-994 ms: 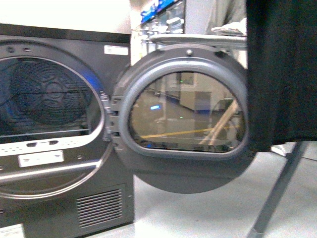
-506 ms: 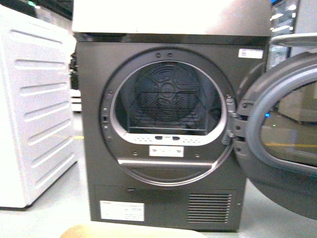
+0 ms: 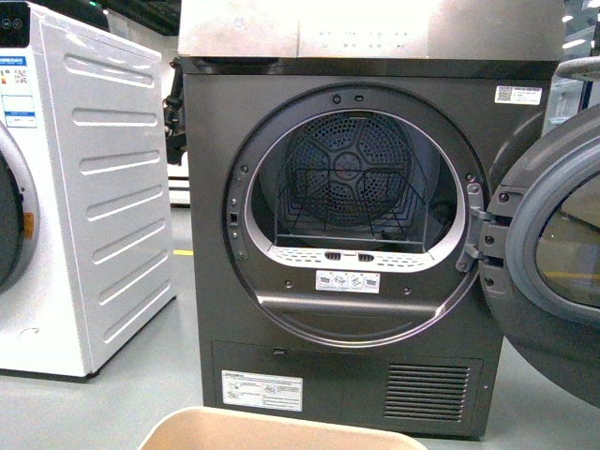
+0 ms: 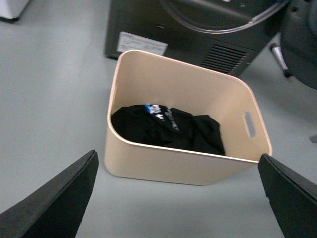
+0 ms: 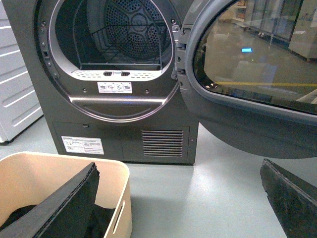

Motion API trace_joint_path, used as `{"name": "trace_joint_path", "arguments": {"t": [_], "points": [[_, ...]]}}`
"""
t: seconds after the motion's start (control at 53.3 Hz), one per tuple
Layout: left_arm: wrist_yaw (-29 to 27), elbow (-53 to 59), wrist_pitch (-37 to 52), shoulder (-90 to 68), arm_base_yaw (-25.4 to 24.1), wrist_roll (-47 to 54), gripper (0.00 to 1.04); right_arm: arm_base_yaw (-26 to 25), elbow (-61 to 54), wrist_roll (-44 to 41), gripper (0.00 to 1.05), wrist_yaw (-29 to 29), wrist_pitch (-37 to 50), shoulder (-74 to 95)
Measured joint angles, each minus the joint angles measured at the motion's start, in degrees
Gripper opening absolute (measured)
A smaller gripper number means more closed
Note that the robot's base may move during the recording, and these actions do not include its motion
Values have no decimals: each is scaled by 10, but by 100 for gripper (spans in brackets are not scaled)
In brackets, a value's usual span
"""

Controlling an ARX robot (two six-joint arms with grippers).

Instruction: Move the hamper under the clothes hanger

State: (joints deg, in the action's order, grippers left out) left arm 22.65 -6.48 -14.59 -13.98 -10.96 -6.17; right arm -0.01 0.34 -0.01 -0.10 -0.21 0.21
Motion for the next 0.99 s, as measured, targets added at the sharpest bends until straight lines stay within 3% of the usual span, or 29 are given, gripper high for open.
{"name": "trace_joint_path", "arguments": {"t": [0.038, 0.094, 0.169, 0.263, 0.394, 0.581, 0.994], "points": [[-47, -4, 0, -7, -6, 1, 98, 0, 0, 0, 97, 0, 0, 0], [-62, -18, 33, -49, -52, 12, 98, -3, 2, 11, 97, -7, -8, 5], [-85, -56, 111, -138, -92, 23, 98, -49, 37, 78, 97, -81, -24, 94], [-122, -124, 235, -284, -69, 38, 98, -101, 92, 110, 97, -107, 103, 291], [-143, -228, 344, -504, -25, 59, 98, -80, 181, 94, 97, -111, 218, 549], [-135, -366, 358, -779, 17, 116, 98, -27, 311, 24, 97, -90, 197, 834], [-179, -520, 361, -1066, 81, 151, 98, 28, 521, 15, 97, -38, 131, 1124]]}}
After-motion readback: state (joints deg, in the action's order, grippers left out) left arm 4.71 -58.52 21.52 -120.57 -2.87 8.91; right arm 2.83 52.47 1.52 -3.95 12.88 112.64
